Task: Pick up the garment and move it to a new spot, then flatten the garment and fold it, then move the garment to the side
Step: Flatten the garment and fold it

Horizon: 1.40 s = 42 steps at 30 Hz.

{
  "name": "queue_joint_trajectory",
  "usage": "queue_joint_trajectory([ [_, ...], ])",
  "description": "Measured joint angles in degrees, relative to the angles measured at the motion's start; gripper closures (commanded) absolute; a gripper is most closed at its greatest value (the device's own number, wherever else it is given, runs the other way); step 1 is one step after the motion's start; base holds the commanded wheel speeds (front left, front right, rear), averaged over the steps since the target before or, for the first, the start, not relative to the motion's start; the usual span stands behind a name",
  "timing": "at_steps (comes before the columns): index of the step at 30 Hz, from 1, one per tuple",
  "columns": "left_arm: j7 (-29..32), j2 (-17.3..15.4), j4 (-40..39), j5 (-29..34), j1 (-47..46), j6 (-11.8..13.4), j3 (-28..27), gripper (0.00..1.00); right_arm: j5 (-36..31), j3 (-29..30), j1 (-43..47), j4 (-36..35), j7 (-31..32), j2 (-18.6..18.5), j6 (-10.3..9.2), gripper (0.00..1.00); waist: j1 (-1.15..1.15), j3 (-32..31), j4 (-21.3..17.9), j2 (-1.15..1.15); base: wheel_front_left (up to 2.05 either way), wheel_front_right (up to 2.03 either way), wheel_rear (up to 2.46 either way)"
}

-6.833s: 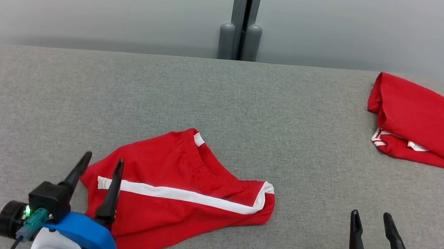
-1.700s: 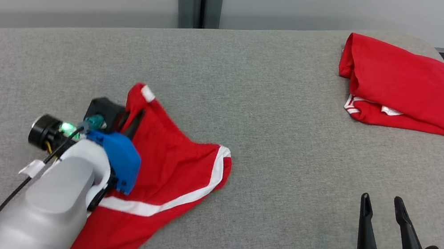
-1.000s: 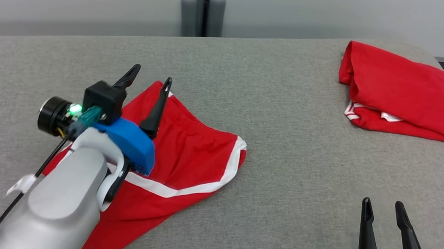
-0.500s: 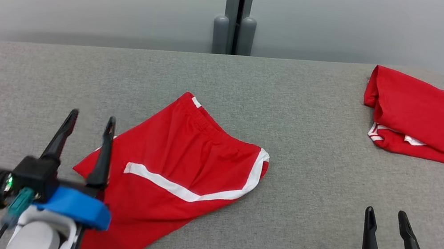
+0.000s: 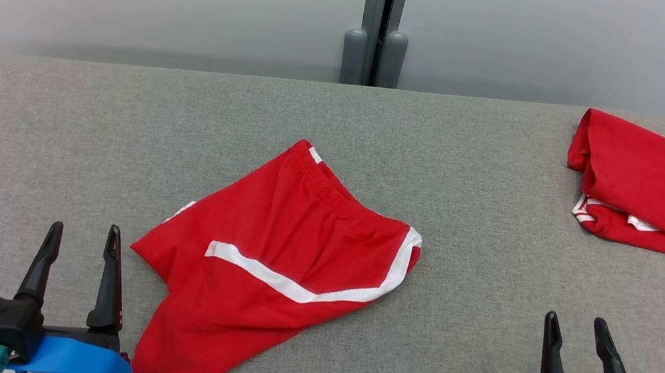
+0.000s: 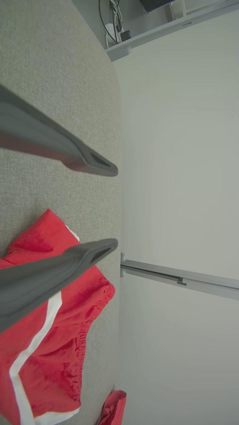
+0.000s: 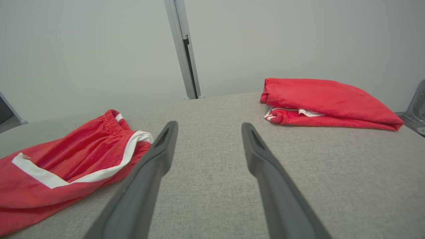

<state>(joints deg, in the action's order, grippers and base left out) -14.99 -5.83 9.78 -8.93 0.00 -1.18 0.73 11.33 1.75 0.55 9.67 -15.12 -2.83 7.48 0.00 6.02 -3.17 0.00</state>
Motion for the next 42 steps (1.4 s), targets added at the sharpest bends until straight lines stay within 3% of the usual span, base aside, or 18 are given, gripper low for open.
queue_joint_trajectory([
  [8, -0.01, 1.57, 1.82, 0.55, 0.05, -3.16, -1.01, 0.00, 0.00, -0.38, -0.01, 0.23, 0.00, 0.00, 0.00, 0.00, 0.00, -0.19, 0.10, 0.00, 0.00, 0.00, 0.00],
  [14, 0.00, 2.15, 6.15, 0.16, 0.31, -5.22, 1.49, 0.00, 0.01, -0.49, 0.02, 0.32, 0.00, 0.00, 0.00, 0.00, 0.00, -0.11, -0.01, 0.00, 0.00, 0.00, 0.00],
  [26, 0.00, 2.41, 17.19, -2.00, 2.70, -6.02, 7.22, 0.00, 0.01, -0.52, 0.72, 0.49, 0.00, 0.00, 0.00, 0.00, 0.01, -0.34, -0.16, 0.00, 0.00, 0.00, 0.00],
  [37, 0.00, 1.93, 23.15, -4.24, 0.41, -6.25, 8.27, 0.00, -0.19, -0.91, 0.73, 0.58, 0.00, 0.00, 0.00, 0.00, 0.00, -0.29, -0.84, 0.00, 0.00, 0.00, 0.00],
  [38, 0.00, 1.93, 23.43, -4.45, 0.21, -6.25, 8.77, 0.63, -0.19, -0.90, 0.73, 0.59, 0.00, 0.00, 0.00, 0.00, 0.01, -0.32, -0.93, 0.00, 0.00, 0.00, 0.00],
  [39, 0.00, 1.87, 23.54, -4.64, 0.03, -6.25, 9.26, 1.00, -0.19, -0.91, 0.73, 0.60, 0.00, 0.00, 0.00, 0.00, 0.01, -0.36, -1.04, 0.00, 0.00, 0.00, 0.00],
  [42, 0.00, 1.45, 22.29, -4.58, -0.80, -6.25, 9.51, 1.00, -0.20, -0.87, 0.73, 0.57, 0.00, 0.00, 0.00, 0.00, 0.00, -0.47, -1.30, 0.00, 0.00, 0.00, 0.00],
])
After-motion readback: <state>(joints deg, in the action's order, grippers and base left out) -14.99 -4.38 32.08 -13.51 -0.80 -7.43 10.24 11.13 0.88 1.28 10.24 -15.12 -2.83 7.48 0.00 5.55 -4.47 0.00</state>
